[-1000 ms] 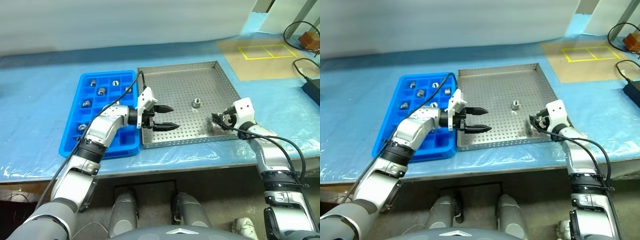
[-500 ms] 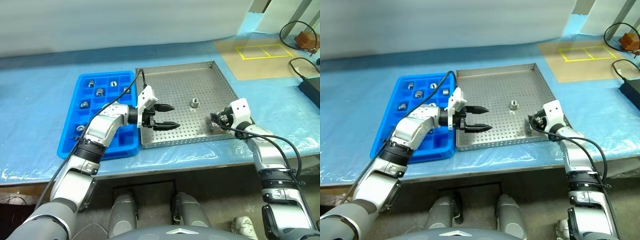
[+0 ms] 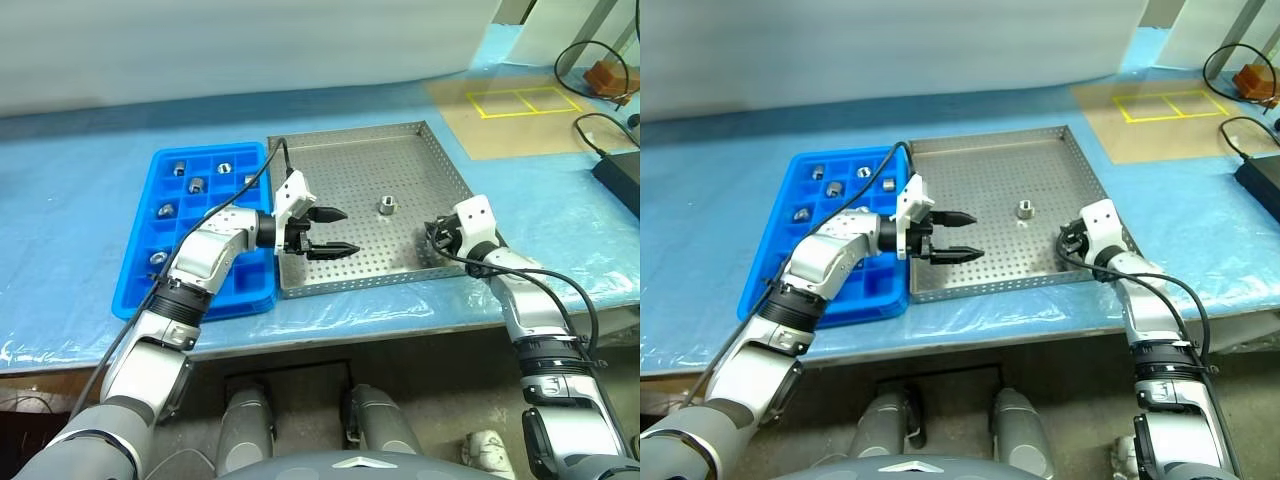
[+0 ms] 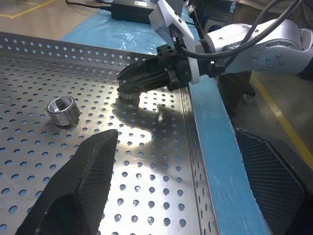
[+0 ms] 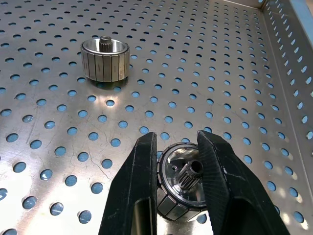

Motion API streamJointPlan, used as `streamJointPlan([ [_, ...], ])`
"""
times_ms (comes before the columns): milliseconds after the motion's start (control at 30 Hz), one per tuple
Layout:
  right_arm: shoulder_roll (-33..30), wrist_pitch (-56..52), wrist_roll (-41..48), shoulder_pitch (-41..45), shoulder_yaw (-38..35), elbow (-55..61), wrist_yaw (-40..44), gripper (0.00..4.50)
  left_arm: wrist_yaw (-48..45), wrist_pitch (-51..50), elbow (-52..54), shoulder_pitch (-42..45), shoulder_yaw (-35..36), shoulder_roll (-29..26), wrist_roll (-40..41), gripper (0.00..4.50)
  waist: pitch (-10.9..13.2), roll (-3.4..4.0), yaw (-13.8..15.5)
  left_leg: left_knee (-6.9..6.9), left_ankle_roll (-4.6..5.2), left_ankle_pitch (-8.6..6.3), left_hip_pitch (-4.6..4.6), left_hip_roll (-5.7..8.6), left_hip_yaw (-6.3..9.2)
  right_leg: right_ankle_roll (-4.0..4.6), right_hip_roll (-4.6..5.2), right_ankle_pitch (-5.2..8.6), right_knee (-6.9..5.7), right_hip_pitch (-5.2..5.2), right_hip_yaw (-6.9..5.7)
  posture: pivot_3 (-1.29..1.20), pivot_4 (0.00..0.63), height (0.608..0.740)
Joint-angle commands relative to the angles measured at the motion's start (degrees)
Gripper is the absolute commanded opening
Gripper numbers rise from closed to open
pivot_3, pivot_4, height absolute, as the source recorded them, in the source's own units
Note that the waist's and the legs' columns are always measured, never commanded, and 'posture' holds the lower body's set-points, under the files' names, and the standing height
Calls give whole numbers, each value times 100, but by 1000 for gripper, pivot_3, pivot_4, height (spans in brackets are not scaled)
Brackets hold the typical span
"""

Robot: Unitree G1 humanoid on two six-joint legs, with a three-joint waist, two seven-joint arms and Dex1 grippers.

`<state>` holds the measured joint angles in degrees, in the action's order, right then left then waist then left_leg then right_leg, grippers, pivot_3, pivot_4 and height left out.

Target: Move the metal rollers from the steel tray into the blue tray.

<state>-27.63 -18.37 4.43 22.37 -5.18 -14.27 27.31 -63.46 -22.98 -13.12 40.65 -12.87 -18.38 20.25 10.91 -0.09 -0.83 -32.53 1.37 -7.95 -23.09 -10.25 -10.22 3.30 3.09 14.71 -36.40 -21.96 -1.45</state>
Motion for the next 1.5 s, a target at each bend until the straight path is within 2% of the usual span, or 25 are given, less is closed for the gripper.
streamJointPlan([
  [33,65,-229,36,104,63,97,-11,840,78,56,207,21,186,-12,36,4053,0,0,-9,1,0,0,0,0,0,0,0,0,0,-1,0,-296,150,740],
  [200,89,-562,254,404,260,1001,343,840,141,-91,580,-48,507,-264,231,4053,5,4,-27,16,-10,6,-11,-1,-6,-1,-1,-1,-2,-26,2,-282,150,740],
  [333,228,-862,473,842,630,1786,723,840,90,-270,1286,-375,826,-812,397,4053,19,40,-29,44,-18,12,-45,-6,-11,4,-9,1,-7,-83,5,-246,150,740],
  [467,502,-965,583,1313,1020,1900,988,840,247,-430,1722,-693,1110,-1214,463,4053,20,41,25,45,1,17,-79,-9,-8,9,-11,3,-14,-112,-3,-182,150,740],
  [700,1346,-415,422,1893,1727,677,1306,840,776,-669,2164,-1260,1622,-1573,529,4053,23,41,191,39,-21,6,-87,-8,-8,10,-1,4,-6,-112,-8,-19,150,740],
  [800,1760,-11,364,2171,1969,23,1507,840,1048,-909,2734,-1786,1944,-1745,660,4053,24,41,250,37,-28,10,-85,-9,-6,10,-1,3,-16,-115,-8,50,150,740],
  [967,2179,483,246,2507,2091,-709,1626,840,1494,-1148,3250,-2433,2469,-1952,773,4053,25,41,409,42,-34,14,-87,-11,-2,11,-1,4,-21,-121,-12,134,150,740],
  [1133,2409,637,276,2666,2091,-846,1795,840,1835,-1289,3470,-2807,2928,-2065,904,4053,25,39,572,41,-34,13,-88,-10,0,11,-1,4,-21,-120,-12,180,150,740],
  [1267,2529,761,175,2671,2140,-1027,1806,840,1983,-1332,3594,-2982,2992,-2074,964,4053,25,38,682,41,-36,14,-88,-10,1,10,0,4,-21,-120,-13,180,150,740],
  [1433,2667,1386,-173,2810,2012,-2363,1290,840,2132,-1384,3706,-2948,2872,-2010,1046,4053,24,36,689,43,-46,20,-82,-9,4,10,0,4,-29,-120,-12,188,150,740],
  [1500,2737,1447,-108,2814,1909,-2532,1276,840,2159,-1391,3723,-2929,2828,-1997,1083,4053,24,36,690,42,-49,22,-84,-9,4,10,0,4,-30,-121,-12,182,150,740],
])
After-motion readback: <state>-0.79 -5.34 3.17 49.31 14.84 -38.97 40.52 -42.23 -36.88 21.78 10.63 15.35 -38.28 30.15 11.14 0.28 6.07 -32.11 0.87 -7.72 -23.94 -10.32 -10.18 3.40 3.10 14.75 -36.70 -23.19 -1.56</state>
